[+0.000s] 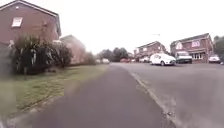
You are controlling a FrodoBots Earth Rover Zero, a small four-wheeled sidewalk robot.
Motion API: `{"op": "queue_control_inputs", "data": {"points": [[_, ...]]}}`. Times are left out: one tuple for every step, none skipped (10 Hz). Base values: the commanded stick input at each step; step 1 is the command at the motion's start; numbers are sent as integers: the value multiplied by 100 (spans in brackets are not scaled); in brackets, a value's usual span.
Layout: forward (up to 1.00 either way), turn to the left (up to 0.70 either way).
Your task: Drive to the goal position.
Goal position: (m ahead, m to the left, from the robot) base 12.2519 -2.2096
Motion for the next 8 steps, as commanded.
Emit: {"op": "queue_control_inputs", "data": {"points": [[100, 0], [100, 0], [100, 0], [100, 0], [100, 0], [100, 0], [100, 0], [100, 0]]}}
